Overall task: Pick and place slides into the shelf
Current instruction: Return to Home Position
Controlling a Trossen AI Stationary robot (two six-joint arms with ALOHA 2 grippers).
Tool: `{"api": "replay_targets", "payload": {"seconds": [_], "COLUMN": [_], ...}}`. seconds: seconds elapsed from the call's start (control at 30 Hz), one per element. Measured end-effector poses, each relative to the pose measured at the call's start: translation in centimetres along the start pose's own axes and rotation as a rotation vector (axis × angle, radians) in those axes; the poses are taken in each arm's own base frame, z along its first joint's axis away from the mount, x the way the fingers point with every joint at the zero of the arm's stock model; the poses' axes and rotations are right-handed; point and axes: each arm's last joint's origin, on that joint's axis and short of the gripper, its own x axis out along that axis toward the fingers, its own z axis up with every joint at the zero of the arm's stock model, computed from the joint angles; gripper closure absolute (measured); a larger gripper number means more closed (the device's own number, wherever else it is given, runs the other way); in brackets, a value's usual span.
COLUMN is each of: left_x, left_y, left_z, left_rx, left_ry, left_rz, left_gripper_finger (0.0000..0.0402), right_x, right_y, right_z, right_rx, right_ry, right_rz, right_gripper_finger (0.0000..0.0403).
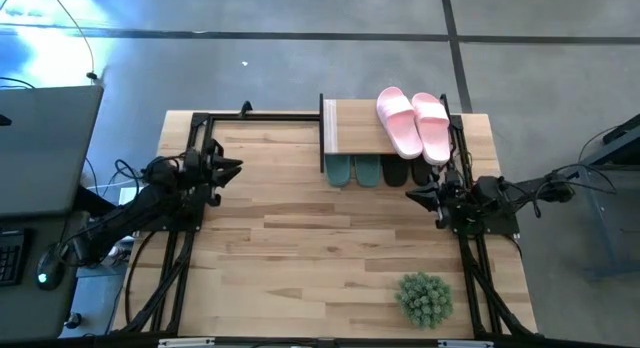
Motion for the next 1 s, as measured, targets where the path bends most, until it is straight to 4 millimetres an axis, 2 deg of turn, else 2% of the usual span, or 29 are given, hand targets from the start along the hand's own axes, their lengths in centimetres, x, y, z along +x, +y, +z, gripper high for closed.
{"api": "replay_targets", "payload": {"seconds": [0.37,0.73,1.0], "left_x": [-0.2,-0.2,-0.2], "left_y": [0.7,0.7,0.7], "left_z": [-2.0,-2.0,-2.0], "left_rx": [-0.017,-0.015,-0.014], "left_ry": [0.179,0.184,0.183], "left_rz": [0.122,0.142,0.144], "left_gripper_finger": [0.0330,0.0330,0.0330], "right_x": [0.3,0.3,0.3], "right_y": [-0.4,-0.6,-0.6], "right_z": [-1.4,-1.3,-1.3], "right_rx": [-0.049,-0.242,-0.244], "right_ry": [0.029,0.005,0.003], "right_rz": [0.007,-0.067,-0.074], "right_gripper_finger": [0.0403,0.0403,0.0403]}}
